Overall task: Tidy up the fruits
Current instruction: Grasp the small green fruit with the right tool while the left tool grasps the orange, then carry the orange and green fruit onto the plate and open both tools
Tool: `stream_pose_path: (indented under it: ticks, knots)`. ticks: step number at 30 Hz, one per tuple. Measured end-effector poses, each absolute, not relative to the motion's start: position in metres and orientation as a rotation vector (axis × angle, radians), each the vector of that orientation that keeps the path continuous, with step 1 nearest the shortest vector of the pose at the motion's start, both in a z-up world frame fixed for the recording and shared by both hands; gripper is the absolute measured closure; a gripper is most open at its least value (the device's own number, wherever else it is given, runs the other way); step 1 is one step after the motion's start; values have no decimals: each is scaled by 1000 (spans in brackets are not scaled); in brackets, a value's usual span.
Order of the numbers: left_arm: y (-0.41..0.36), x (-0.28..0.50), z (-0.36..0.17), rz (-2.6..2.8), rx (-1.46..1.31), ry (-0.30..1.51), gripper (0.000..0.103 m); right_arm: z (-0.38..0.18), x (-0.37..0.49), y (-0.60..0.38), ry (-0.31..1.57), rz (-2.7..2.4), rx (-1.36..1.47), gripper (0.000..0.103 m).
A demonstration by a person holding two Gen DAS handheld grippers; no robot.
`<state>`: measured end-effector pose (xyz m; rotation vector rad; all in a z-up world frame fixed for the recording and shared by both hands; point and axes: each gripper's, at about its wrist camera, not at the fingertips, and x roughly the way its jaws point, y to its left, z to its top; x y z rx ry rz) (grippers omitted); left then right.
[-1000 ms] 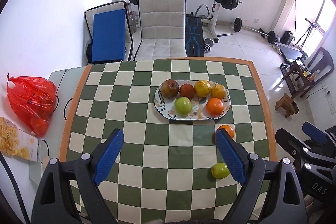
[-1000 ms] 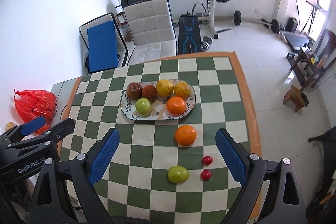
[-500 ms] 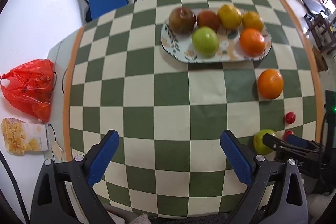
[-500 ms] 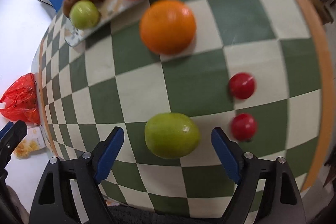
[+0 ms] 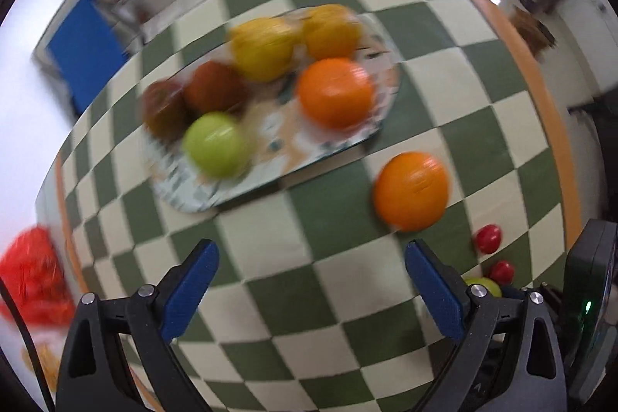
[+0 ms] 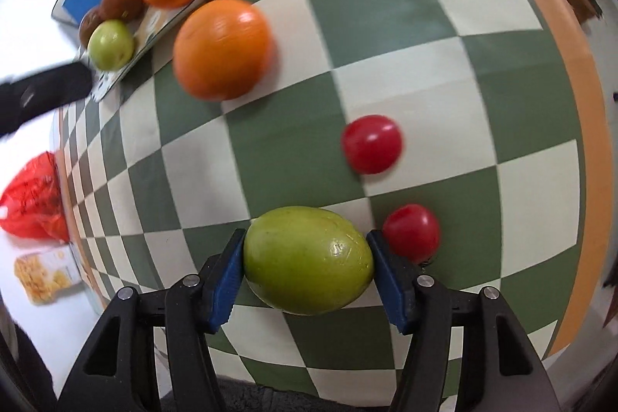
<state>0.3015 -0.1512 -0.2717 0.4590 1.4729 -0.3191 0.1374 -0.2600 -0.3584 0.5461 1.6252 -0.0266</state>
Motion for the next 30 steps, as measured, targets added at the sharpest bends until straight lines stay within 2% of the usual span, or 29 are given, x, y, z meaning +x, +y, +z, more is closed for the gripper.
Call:
stream_pose_path:
  ticks: [10,13,18,25,30]
  knots:
    - [-230,323,-341,-522,642,1620,5,-358,133,-269,1613,-59,613,39]
    - [-230,320,-353,-552,613,1664,41,-354,144,-274,1620,-56,606,39]
    - [-196,317,-345,-466,528,1647,41,-353,151,-278,1632,-45,586,39]
    - [-82,287,-336,-238,268,1706,41,-356,171,-247,1658,25,521,39]
    - [-32,256,-338,-137,141,1734,41,-355,188,-212,1667,93,422,39]
